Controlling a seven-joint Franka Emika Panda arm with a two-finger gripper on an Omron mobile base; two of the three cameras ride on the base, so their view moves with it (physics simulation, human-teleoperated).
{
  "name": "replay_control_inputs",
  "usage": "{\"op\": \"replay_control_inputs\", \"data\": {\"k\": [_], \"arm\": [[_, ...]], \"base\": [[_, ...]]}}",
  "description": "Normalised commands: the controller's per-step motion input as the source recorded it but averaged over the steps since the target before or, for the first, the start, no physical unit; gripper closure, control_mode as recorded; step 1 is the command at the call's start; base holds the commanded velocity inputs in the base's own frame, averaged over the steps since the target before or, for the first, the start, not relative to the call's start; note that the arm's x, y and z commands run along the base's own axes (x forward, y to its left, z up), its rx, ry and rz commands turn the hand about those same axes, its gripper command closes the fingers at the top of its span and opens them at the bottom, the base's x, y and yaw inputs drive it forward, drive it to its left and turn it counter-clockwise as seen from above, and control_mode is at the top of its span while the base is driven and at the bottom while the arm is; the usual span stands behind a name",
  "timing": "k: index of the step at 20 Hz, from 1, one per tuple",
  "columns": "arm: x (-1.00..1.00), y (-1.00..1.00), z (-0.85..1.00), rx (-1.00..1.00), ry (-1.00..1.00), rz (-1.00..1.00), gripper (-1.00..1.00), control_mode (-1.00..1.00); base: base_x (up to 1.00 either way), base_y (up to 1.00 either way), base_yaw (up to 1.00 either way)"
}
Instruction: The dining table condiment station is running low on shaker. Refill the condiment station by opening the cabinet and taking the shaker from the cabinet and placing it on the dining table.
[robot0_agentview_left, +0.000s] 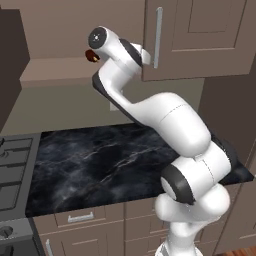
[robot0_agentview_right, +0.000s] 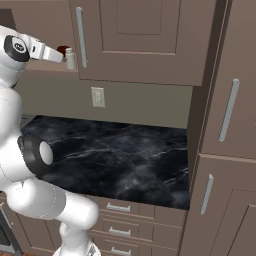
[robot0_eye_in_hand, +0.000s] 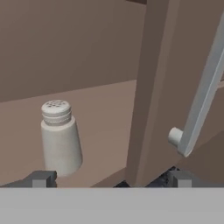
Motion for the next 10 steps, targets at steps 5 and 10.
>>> {"op": "replay_control_inputs", "data": {"k": [5,10], "arm": [[0.19,0.0,-0.02,0.0,0.0,-0.02,-1.0,-1.0],[0.18,0.0,-0.06,0.0,0.0,-0.02,-1.0,-1.0]], "base": [[0.0,0.0,0.0],[0.0,0.0,0.0]]}}
